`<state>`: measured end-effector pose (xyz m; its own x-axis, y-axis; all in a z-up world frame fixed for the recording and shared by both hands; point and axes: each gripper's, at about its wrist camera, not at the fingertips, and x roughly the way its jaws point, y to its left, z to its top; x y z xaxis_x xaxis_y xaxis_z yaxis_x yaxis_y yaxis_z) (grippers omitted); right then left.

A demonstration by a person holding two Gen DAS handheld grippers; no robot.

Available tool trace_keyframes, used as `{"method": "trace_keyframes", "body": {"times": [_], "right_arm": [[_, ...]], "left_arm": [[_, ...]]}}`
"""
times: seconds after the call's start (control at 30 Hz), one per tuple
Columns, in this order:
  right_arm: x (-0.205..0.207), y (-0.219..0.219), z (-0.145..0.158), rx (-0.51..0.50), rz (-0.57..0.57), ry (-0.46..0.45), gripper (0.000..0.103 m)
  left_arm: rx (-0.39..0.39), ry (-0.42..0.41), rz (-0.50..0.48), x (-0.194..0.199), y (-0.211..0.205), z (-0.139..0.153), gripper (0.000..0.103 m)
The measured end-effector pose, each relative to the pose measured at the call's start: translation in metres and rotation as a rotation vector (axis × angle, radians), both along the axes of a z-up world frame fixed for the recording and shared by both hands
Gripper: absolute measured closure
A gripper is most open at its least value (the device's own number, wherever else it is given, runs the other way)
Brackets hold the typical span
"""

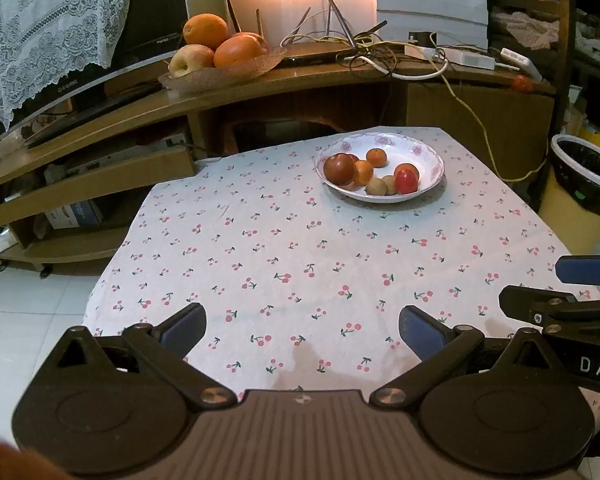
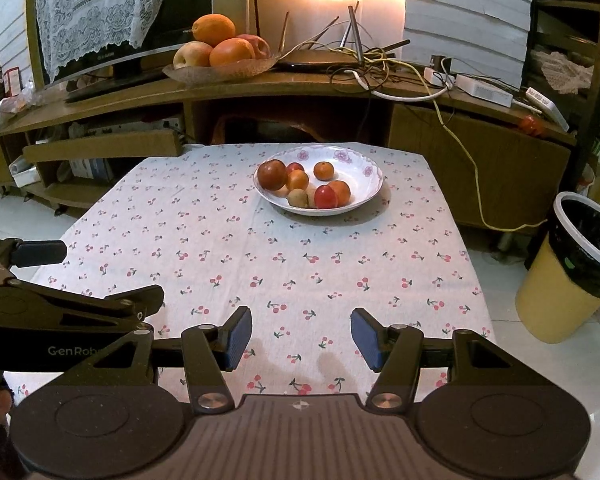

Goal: Organize fruits

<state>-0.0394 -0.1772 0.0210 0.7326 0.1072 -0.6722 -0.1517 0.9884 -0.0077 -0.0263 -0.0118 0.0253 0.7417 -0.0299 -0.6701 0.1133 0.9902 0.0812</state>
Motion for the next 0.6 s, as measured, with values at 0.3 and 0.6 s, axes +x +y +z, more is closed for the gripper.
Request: {"method": "trace_keyframes", "body": {"times": [0.3,0.6], "right_arm": [[-0.0010,0.0013,-0.0007,-0.003,0.001,0.001,0.046],[-0.0007,0.0014,-0.0006,-0.002,0.000,0.001,0.046]], "left_arm": [[0.006,-0.001,0.002,-0.0008,-0.0005,-0.0004,0.000],[0.015,-0.005,0.008,-0.0025,-0.0005,-0.0005,0.000]]}}
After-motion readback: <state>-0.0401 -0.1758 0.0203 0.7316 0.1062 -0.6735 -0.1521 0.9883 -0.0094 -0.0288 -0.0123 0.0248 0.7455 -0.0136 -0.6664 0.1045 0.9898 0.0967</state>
